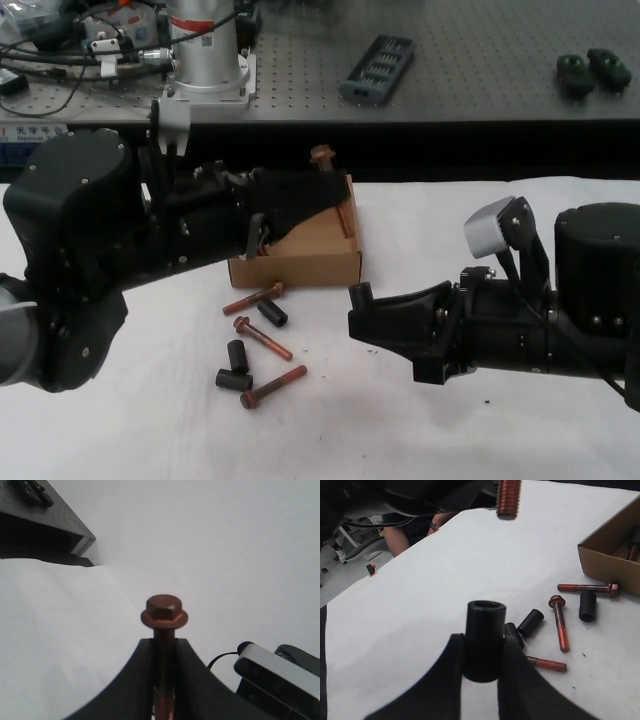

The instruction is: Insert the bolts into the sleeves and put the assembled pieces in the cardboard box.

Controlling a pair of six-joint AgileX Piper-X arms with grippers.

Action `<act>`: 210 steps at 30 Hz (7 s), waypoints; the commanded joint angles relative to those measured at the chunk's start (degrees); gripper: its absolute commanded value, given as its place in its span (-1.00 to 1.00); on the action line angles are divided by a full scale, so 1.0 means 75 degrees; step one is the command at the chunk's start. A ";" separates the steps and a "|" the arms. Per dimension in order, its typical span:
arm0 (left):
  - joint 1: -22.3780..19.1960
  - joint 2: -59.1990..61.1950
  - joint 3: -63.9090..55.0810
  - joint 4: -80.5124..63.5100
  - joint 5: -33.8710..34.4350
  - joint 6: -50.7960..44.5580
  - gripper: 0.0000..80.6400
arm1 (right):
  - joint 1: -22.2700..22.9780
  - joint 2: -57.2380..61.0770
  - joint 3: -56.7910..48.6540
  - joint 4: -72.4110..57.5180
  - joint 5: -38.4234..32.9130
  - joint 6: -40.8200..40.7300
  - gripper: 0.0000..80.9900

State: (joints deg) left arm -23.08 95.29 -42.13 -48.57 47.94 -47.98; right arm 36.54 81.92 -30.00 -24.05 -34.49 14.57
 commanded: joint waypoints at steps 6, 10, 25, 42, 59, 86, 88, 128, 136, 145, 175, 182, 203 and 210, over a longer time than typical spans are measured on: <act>-0.0031 -0.0028 -0.0066 -0.0005 0.0549 0.0571 -0.98 | -0.0184 0.0306 -0.0033 -0.0272 -0.0424 0.0116 -0.98; -0.0031 -0.0028 -0.0066 0.0430 0.0774 0.1012 -0.98 | -0.0184 0.0497 -0.0033 -0.0286 -0.0517 0.0169 -0.98; -0.0031 -0.0029 -0.0066 0.0983 0.0843 0.1666 -0.98 | -0.0184 0.0496 -0.0234 -0.0441 -0.0684 0.0169 -0.98; -0.0031 -0.0047 -0.0066 0.0967 0.0400 0.1816 -0.98 | -0.0146 0.0496 -0.0234 -0.0048 -0.0903 -0.0135 -0.98; -0.0009 -0.0047 -0.0100 0.0925 0.0537 0.1819 -0.98 | -0.0146 0.0496 -0.0216 -0.0171 -0.0807 -0.0174 -0.98; -0.0009 -0.0207 -0.0100 0.0924 0.0702 0.2108 -0.98 | -0.0146 0.0769 -0.0196 -0.0136 -0.0677 -0.0321 -0.98; -0.0009 -0.0207 -0.0086 0.1059 0.0699 0.2209 -0.98 | -0.0146 0.0769 -0.0196 -0.0387 -0.0677 -0.0098 -0.98; -0.0086 -0.0207 -0.0062 0.1152 0.0708 0.1997 -0.98 | -0.0146 0.0769 -0.0196 -0.0888 -0.0469 0.0236 -0.98; -0.0172 -0.0191 -0.0062 0.1181 0.0704 0.1981 -0.98 | -0.0146 0.0769 -0.0196 -0.0963 -0.0471 0.0343 -0.98; -0.0186 -0.0191 -0.0062 0.1263 0.0617 0.2105 -0.98 | -0.0146 0.0769 -0.0196 -0.1243 -0.0471 0.0558 -0.98; -0.0186 -0.0191 -0.0062 0.1263 0.0499 0.1920 -0.98 | -0.0146 0.0769 -0.0211 -0.1920 -0.0097 0.0859 -0.98; -0.0121 -0.0191 -0.0062 0.1263 0.0360 0.2342 0.27 | -0.0146 0.0769 -0.0211 -0.2010 -0.0328 0.0737 -0.98; 0.1599 -0.3492 -0.0104 0.6799 -0.2206 0.5426 -0.03 | -0.0765 0.3926 -0.5583 0.1996 0.0620 0.0423 -0.98; 0.1599 -0.4988 -0.0104 0.9197 -0.3421 0.5424 -0.03 | -0.0493 0.5411 -0.7959 0.4726 0.1942 0.0625 -0.92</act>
State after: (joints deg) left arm -10.91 60.20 -42.50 15.64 24.32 -7.97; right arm 32.73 123.21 -88.56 10.26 -20.61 19.29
